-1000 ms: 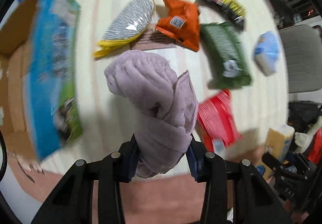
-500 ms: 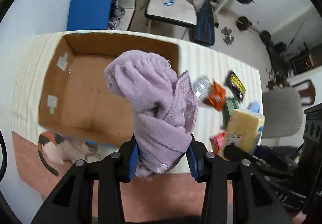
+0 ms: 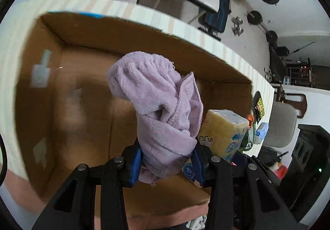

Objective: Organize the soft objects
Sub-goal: 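Carry towel and carton into the box and open both tools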

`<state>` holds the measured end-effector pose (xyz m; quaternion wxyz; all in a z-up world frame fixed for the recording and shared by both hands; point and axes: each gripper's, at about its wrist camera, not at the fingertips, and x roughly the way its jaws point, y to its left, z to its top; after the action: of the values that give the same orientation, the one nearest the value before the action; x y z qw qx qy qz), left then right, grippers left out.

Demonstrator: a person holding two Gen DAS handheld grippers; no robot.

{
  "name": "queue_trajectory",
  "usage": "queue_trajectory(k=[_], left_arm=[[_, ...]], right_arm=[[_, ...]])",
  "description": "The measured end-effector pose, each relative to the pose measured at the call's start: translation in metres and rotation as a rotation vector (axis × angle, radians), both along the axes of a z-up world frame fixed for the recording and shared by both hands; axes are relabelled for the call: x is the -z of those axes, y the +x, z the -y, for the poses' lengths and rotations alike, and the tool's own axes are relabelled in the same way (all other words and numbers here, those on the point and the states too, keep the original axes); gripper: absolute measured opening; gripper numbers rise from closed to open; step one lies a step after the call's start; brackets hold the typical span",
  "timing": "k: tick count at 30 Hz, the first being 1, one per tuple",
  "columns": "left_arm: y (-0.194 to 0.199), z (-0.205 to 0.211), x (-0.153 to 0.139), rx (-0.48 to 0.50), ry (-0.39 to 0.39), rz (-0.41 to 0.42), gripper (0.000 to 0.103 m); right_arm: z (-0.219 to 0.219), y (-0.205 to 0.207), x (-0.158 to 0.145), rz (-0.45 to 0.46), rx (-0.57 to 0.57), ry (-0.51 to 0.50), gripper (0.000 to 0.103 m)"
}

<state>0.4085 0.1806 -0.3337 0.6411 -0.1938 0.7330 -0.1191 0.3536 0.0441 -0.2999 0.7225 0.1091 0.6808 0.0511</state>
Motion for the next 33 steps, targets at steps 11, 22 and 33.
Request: queue_trajectory(k=[11,22,33], left_arm=[[0.026,0.019,0.047,0.055,-0.025,-0.103,0.041],[0.011,0.021,0.021,0.1,0.108,-0.026,0.085],[-0.068,-0.016,-0.033,0.139,0.315,0.197,0.102]], right_arm=[[-0.012,0.046,0.06,-0.075,-0.001,-0.118,0.067],[-0.005,0.051,0.057,-0.052,0.007,-0.177,0.09],[-0.006,-0.002,0.028,-0.014,-0.024,-0.175,0.103]])
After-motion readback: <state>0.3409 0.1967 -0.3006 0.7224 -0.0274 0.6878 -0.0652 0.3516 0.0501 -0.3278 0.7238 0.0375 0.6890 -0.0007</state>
